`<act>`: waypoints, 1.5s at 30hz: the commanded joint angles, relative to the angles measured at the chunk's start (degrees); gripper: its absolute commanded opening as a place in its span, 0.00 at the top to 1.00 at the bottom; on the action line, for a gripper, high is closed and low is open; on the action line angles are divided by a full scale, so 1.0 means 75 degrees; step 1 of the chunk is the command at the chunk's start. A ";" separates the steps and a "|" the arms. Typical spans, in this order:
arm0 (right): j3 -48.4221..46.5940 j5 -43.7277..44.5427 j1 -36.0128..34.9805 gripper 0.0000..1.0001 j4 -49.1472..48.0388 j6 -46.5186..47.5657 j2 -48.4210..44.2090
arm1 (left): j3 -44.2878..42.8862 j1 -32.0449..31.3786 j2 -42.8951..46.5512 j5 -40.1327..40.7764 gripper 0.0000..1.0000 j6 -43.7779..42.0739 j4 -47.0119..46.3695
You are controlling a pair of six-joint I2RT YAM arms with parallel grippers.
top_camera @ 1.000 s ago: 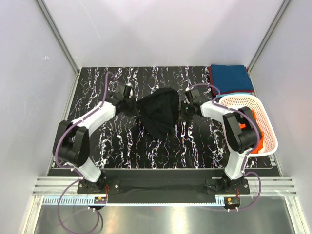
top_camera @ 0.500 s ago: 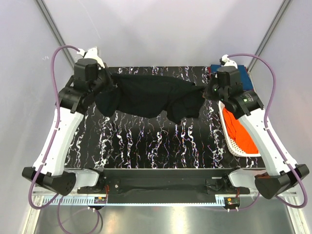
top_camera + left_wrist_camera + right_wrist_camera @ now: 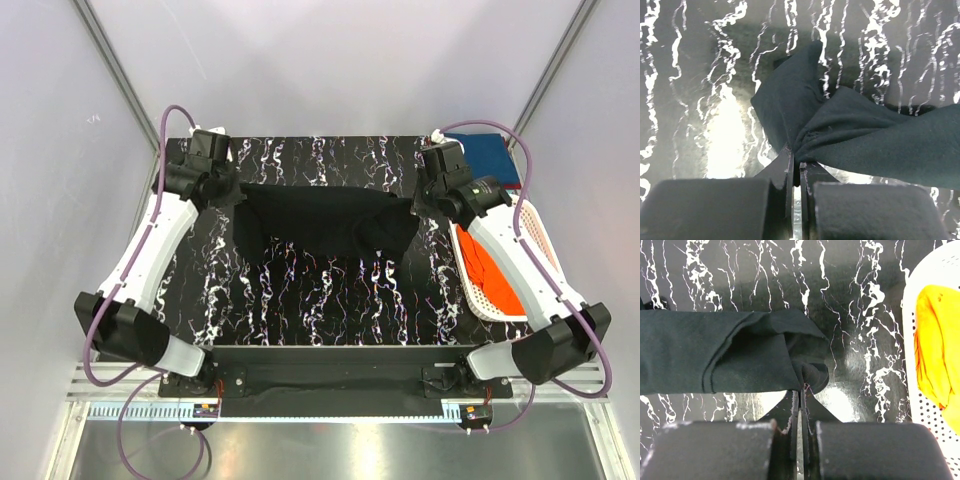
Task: Fold and stack the t-shirts
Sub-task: Flatten the tshirt out
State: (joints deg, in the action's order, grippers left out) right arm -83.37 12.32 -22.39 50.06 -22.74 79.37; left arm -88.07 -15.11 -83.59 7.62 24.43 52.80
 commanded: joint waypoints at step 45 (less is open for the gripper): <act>0.1975 -0.2298 0.0958 1.00 -0.1519 -0.1221 0.0480 | 0.3197 -0.4922 -0.0972 -0.0793 0.52 0.2518 -0.3781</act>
State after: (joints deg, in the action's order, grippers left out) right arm -69.80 -3.77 -15.53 40.49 -30.35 85.43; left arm -67.57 -50.65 -90.50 -0.21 31.68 28.18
